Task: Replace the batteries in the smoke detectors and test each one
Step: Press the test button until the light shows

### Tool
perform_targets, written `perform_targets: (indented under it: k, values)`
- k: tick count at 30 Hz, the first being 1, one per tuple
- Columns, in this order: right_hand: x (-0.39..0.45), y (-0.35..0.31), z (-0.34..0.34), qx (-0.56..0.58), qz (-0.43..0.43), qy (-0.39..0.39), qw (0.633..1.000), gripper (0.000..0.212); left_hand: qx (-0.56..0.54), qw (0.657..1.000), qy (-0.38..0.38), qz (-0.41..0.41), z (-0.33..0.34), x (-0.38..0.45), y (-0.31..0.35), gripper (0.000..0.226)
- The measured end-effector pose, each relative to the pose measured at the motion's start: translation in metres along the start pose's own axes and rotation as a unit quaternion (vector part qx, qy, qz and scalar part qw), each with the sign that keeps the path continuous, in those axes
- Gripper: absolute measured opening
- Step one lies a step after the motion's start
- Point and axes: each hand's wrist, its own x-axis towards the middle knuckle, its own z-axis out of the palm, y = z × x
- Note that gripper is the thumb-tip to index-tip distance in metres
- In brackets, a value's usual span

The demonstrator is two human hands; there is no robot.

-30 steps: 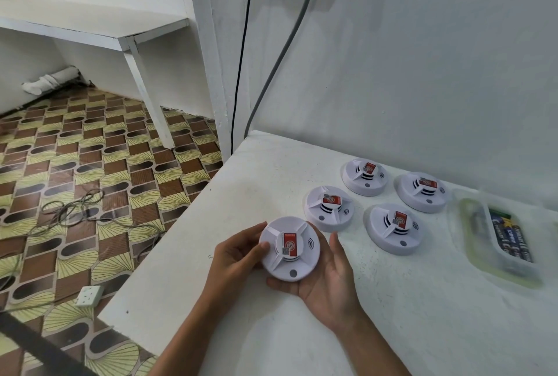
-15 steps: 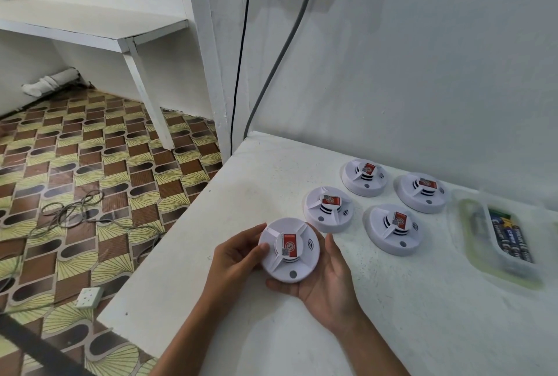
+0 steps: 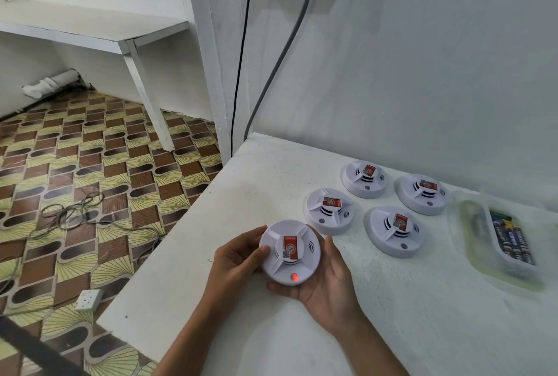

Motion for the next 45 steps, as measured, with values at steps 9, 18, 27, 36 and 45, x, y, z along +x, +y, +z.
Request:
perform_targets:
  k: [9, 18, 27, 36, 45]
  values:
    - [-0.0008, -0.0002, 0.0013, -0.004, -0.003, -0.004, 1.0, 0.09, -0.004, 1.0, -0.006, 0.01, -0.0001, -0.0003, 0.0005, 0.035]
    - [-0.0016, -0.0014, 0.0047, -0.006, -0.012, -0.015, 1.0, 0.077, -0.006, 1.0, -0.009, 0.01, -0.0007, -0.0004, 0.0009, 0.035]
    - [-0.0013, -0.0005, 0.0039, -0.005, -0.012, -0.016, 1.0, 0.076, 0.007, 1.0, -0.005, 0.008, -0.0013, 0.0005, -0.0005, 0.037]
    - [-0.0012, -0.0015, 0.0035, 0.006, 0.001, 0.003, 1.0, 0.091, 0.002, 1.0, -0.005, 0.007, -0.0015, 0.0002, -0.0008, 0.036]
    - [-0.001, -0.0012, 0.0021, 0.003, 0.0, -0.002, 1.0, 0.09, -0.001, 1.0, -0.004, 0.007, -0.0012, 0.0, -0.0011, 0.033]
